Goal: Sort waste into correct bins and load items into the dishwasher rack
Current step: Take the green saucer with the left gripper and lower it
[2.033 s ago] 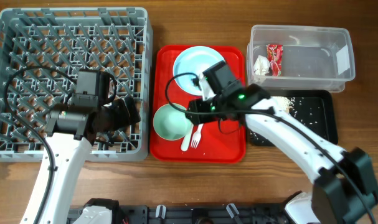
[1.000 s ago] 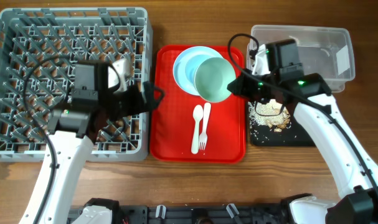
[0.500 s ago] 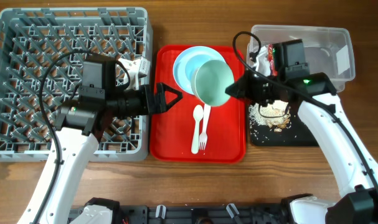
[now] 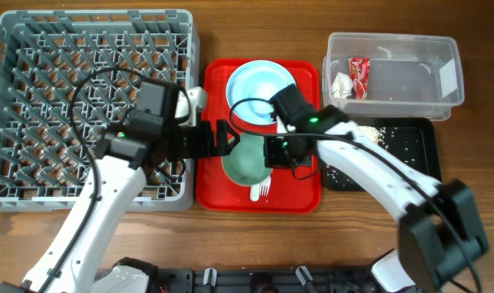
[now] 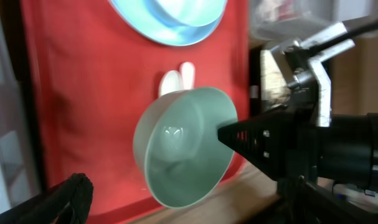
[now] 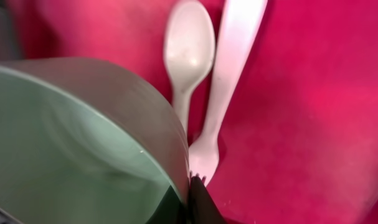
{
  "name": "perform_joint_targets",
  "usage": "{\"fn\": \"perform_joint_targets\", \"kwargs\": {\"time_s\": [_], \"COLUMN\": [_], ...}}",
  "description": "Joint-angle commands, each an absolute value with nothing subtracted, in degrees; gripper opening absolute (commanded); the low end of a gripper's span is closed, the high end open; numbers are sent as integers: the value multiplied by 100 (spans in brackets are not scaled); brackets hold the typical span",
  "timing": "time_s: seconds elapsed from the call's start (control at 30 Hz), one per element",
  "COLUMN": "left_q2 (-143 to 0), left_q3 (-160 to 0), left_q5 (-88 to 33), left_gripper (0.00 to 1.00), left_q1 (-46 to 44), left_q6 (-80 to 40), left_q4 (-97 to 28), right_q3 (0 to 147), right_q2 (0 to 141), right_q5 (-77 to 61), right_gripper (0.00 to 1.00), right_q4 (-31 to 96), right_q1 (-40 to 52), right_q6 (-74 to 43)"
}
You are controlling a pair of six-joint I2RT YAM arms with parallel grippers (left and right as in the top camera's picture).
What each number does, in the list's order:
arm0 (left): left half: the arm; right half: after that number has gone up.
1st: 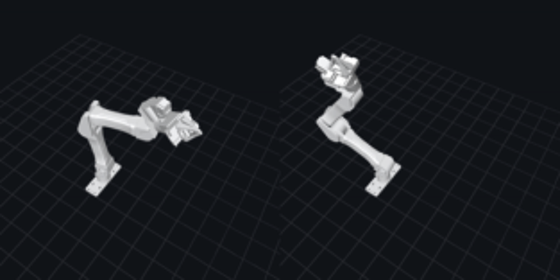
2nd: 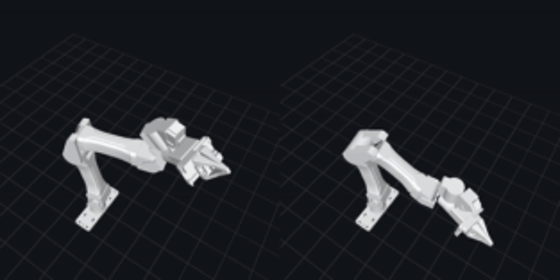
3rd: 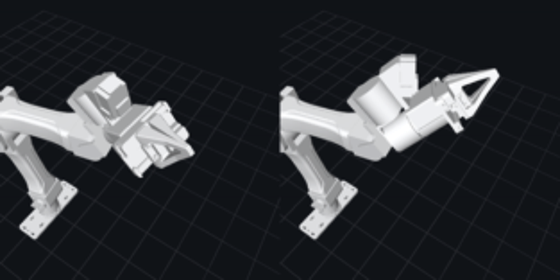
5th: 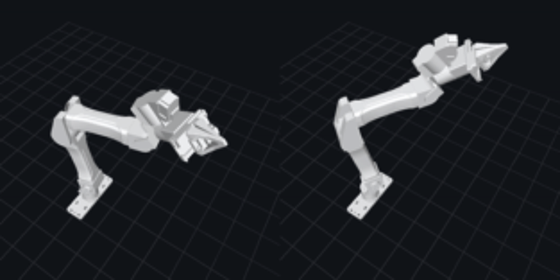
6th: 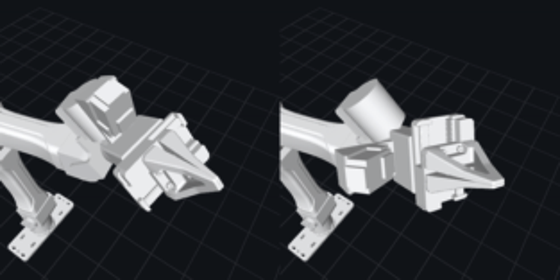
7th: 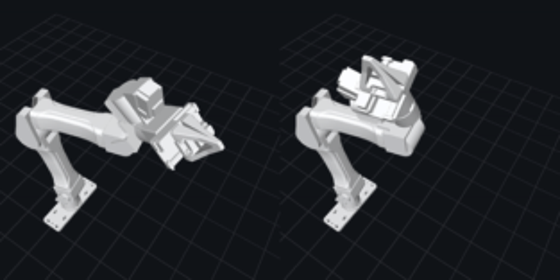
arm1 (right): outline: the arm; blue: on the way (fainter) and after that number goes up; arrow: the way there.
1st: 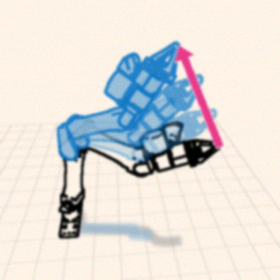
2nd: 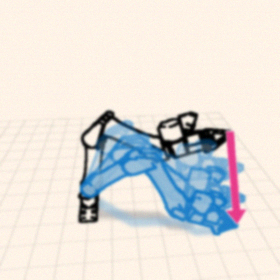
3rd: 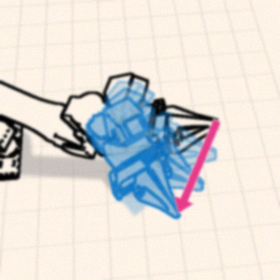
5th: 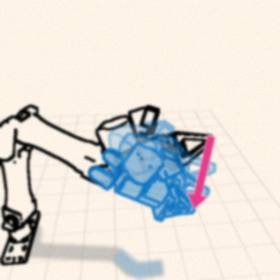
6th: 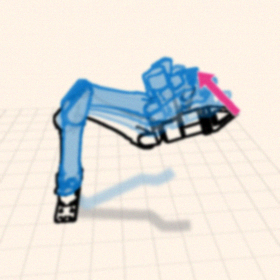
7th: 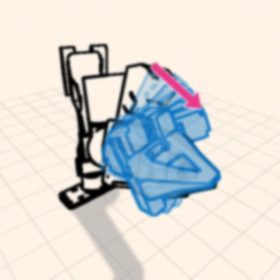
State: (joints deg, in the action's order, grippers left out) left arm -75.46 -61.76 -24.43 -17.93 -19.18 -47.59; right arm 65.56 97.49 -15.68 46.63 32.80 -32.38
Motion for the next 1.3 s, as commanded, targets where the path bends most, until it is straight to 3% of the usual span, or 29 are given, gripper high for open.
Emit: {"fn": "perform_joint_targets", "kwargs": {"time_s": [0.0,0.1,0.17,0.37,0.6,0.67,0.77,0.97,1.1,1.17,1.27], "left_q2": [-7769,-7992,-8125,-8296,-8342,-8427,-8691,-9620,-10007,-10149,-10200], "left_q3": [-6182,-6182,-6182,-6182,-6182,-6167,-6110,-6095,-6095,-6095,-6097], "left_q5": [-1387,-1223,-1186,-989,-869,-871,-926,-932,-930,-930,-930], "left_gripper": [100,100,100,100,98,97,95,91,77,65,16], "left_q1": [-2189,-2418,-2486,-2497,-2499,-2517,-2635,-2856,-2856,-2856,-2856], "left_q6": [-1844,-1844,-1844,-1846,-1841,-1841,-1841,-1844,-1844,-1844,-1844], "left_q4": [-4788,-4790,-4829,-4976,-4912,-4856,-4646,-4278,-4259,-4259,-4259], "right_q3": [6512,6512,6512,6674,7043,7046,7046,7043,7039,7039,7039], "right_q2": [10029,10068,10068,9970,8906,8447,7791,7301,7301,7301,7301], "right_q5": [-1083,-722,-725,-744,-742,-722,-628,-377,-379,-377,-377], "right_gripper": [4,4,15,28,29,34,40,41,41,41,41], "right_q4": [4615,4615,4615,4869,5214,5221,5382,6066,6099,6097,6106], "right_q1": [3319,3319,3319,3236,2766,2541,2126,1476,1474,1474,1474], "right_q6": [-3640,-3662,-3636,-3599,-3452,-3380,-3146,-2995,-2998,-2998,-2995]}}
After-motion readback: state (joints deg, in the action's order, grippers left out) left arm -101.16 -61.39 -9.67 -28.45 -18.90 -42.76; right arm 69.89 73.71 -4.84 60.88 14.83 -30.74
